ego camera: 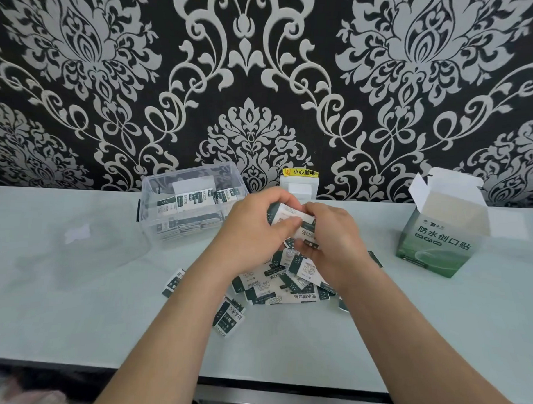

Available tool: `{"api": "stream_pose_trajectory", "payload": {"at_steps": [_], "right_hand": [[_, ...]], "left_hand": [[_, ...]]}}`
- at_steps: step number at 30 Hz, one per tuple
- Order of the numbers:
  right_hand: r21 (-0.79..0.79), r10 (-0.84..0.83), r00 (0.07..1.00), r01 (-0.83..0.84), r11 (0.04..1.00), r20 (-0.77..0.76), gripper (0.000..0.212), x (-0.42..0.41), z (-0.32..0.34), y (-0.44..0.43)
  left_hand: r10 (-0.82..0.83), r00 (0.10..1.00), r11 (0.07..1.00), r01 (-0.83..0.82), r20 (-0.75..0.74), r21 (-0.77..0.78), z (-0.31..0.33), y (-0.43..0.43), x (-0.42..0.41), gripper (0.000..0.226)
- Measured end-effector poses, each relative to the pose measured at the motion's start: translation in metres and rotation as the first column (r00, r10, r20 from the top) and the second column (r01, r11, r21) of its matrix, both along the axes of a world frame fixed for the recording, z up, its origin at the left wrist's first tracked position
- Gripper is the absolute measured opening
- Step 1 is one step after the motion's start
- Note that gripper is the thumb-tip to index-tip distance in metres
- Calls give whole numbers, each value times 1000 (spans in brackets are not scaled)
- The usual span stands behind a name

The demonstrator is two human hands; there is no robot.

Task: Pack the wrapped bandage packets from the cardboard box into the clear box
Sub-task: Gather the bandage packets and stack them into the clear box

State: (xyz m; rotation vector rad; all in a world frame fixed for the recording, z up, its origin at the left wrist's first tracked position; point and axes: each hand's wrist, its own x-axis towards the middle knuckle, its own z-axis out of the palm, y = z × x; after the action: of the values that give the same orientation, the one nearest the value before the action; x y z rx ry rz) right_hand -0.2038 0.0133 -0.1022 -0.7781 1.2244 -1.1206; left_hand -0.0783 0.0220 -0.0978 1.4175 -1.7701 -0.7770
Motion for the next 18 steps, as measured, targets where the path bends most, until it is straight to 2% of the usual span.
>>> {"api": "stream_pose_trajectory", "payload": {"at_steps": [4, 7, 9, 11, 12, 15, 18], "right_hand": [[-4, 17, 997, -17, 1000, 77, 21, 1, -3, -3], [-15, 90, 996, -90, 996, 4, 23, 2, -5, -2], [-28, 130, 991, -131, 991, -38, 23, 3, -6, -1], [-16, 166, 986, -166, 986, 16, 21, 4, -7, -1], [2, 183, 981, -183, 983, 64, 22, 4, -7, -1], [41, 256, 952, -266, 963, 169, 35, 4, -7, -3], [35, 343, 925, -353, 935, 161, 40, 7, -10, -2]], "left_hand": [[-4, 997, 1000, 4, -79, -1, -2, 2, -9, 13], [-27, 992, 998, 20, -127, -55, -1, 2, -8, 20], [-66, 967, 997, 57, -244, -46, 2, 1, -2, 19], [-113, 902, 993, 118, -416, -15, 6, 3, 2, 15], [-130, 880, 991, 135, -456, -23, 7, 4, 3, 15], [-130, 902, 992, 120, -411, -49, 7, 3, 3, 21], [-70, 880, 997, 79, -470, -1, 5, 0, 4, 17]]}}
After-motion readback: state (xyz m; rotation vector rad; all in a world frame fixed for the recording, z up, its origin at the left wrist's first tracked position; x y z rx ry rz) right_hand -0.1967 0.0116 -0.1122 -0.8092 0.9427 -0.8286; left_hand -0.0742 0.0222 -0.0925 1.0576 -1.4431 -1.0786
